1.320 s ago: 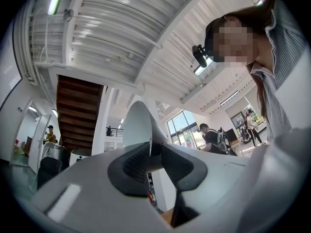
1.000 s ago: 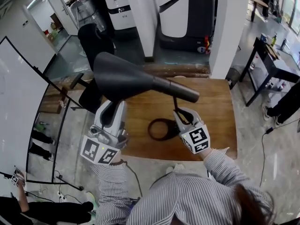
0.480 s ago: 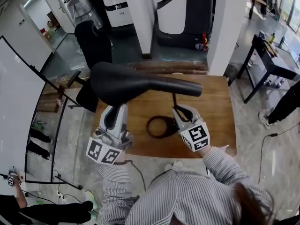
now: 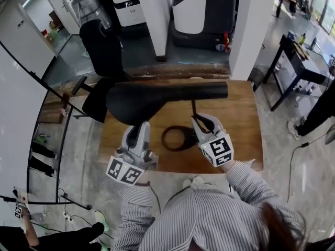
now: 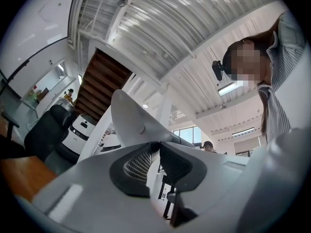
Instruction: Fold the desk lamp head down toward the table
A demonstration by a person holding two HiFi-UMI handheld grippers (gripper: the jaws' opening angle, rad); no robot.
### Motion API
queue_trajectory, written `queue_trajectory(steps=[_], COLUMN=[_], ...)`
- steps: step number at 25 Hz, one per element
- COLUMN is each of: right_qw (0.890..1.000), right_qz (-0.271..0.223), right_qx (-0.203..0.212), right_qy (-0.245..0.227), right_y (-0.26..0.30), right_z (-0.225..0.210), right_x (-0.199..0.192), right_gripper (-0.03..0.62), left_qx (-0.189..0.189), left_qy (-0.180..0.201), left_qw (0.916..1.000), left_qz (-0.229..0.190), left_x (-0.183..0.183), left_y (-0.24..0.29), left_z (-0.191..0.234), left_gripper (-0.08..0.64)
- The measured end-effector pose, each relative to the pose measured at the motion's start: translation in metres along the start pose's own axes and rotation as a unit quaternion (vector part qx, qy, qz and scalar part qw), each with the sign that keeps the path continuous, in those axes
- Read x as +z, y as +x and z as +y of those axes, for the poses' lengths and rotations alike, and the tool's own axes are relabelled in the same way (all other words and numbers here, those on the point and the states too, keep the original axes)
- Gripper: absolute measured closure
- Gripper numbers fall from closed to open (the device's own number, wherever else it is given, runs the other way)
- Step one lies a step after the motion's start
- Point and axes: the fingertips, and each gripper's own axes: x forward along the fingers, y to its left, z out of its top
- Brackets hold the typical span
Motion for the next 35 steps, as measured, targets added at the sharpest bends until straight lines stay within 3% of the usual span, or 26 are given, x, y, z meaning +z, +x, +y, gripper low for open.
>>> queue_trajectory(steps=[5,14,29,35], right_qw=[1.0,1.0,1.0,1.0], right_qz=[-0.002,0.0,0.001,0.002], right_qx=[-0.001,-0.003,-0.002,-0.003], right_qy=[0.0,-0.002,-0.001,0.001], right_y=[-0.001,-0.001,0.0,-0.001], right_z=[-0.001,0.0,-0.001,-0.001], right_x=[-0.001,-0.001,-0.001,-0.002], right_gripper=[0.552,0.552,0.552,0.552], left_qx=[0.007,0.012,-0.006,-0.017], left_qy=[-0.048,-0.106,-0.18,-0.185], left_qw=[0.9984,0.9934,0.9812,0.9787], left_qz=[0.031,0.042,0.07,0.088], left_x=[-0.034,-0.066,-0.112,-0.125], left_y=[-0.003,-0.005,0.005,0.01], left_z=[-0.003,-0.011,-0.032,-0.041], left_gripper=[0.506,0.508,0.52,0.529])
